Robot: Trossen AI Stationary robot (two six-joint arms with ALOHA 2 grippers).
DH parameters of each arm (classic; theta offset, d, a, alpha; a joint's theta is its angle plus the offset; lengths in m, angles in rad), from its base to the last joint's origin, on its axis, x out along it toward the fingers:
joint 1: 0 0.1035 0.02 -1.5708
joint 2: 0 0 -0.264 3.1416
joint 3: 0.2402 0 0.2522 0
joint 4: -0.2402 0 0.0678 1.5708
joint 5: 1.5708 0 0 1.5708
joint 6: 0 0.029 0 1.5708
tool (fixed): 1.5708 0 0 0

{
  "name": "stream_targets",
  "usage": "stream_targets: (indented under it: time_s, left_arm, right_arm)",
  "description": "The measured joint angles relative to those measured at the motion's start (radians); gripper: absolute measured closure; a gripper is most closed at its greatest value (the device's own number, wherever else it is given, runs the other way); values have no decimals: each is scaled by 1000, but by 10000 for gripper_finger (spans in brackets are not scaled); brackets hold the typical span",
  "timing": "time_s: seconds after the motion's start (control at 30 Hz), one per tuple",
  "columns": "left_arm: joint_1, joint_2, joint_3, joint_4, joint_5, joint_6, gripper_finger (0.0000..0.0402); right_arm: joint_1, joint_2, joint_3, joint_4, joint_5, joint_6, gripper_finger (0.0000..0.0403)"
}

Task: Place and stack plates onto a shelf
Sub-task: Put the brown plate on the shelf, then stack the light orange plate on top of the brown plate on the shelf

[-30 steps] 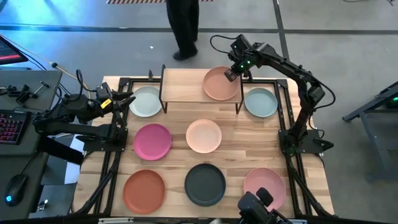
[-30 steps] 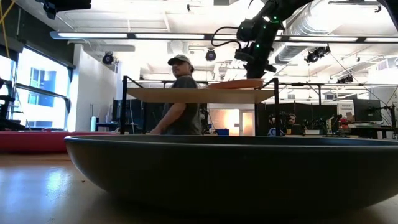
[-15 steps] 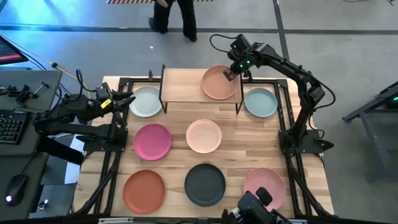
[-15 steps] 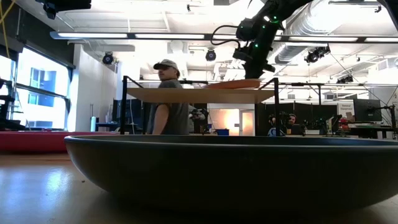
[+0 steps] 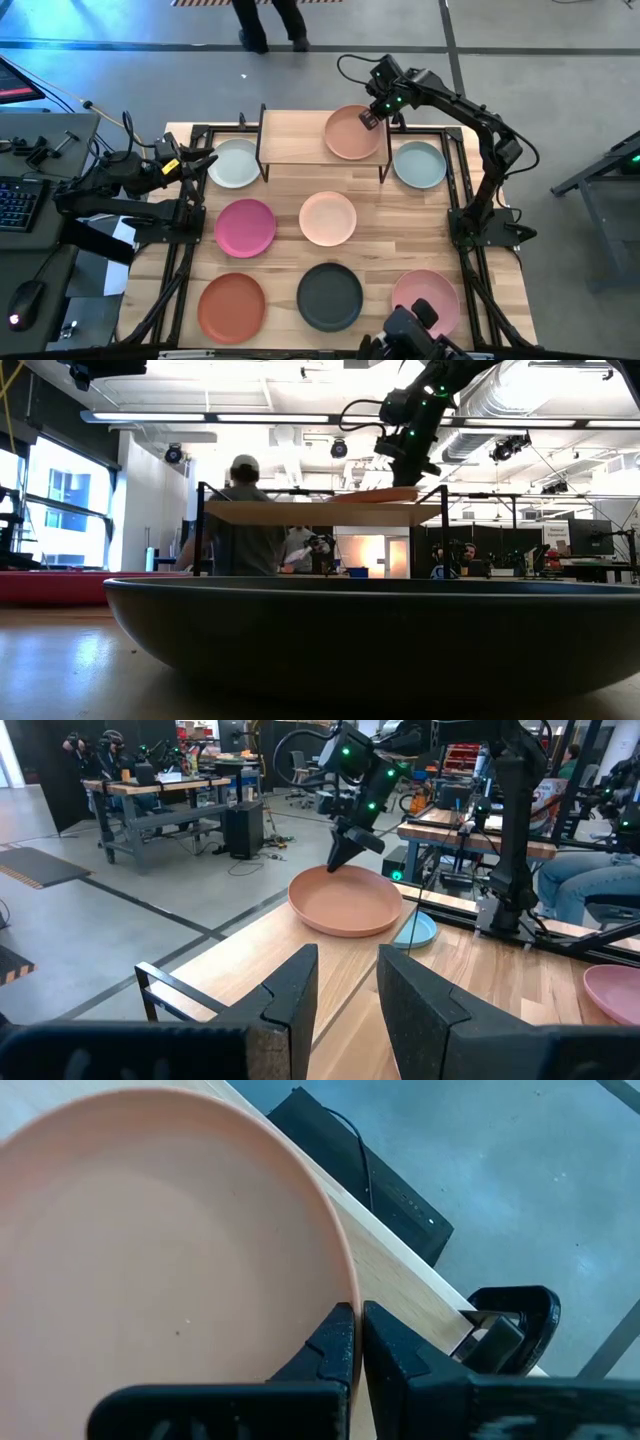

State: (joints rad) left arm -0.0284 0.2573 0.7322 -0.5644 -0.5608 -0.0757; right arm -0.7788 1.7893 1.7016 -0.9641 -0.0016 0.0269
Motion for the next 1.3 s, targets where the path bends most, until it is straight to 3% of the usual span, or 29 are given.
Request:
stream_targets:
  time_s: [0.23, 0.57, 0.77, 1.07, 1.3]
  left_arm:
    - [0, 0, 0, 0, 0, 0, 306]
    - [0, 0, 0, 0, 0, 0, 306]
    - [0, 0, 0, 0, 0, 0, 306]
    - [0, 0, 0, 0, 0, 0, 306]
    - [0, 0, 0, 0, 0, 0, 306]
  right_arm:
    - [-7, 0, 0, 6, -8, 2, 397]
    - [-13, 0, 0, 6, 5, -20, 326]
    - [-7, -30, 14, 6, -94, -25, 320]
    - [107, -63, 112, -227, -122, 42, 320]
    - [267, -65, 97, -378, -131, 176, 320]
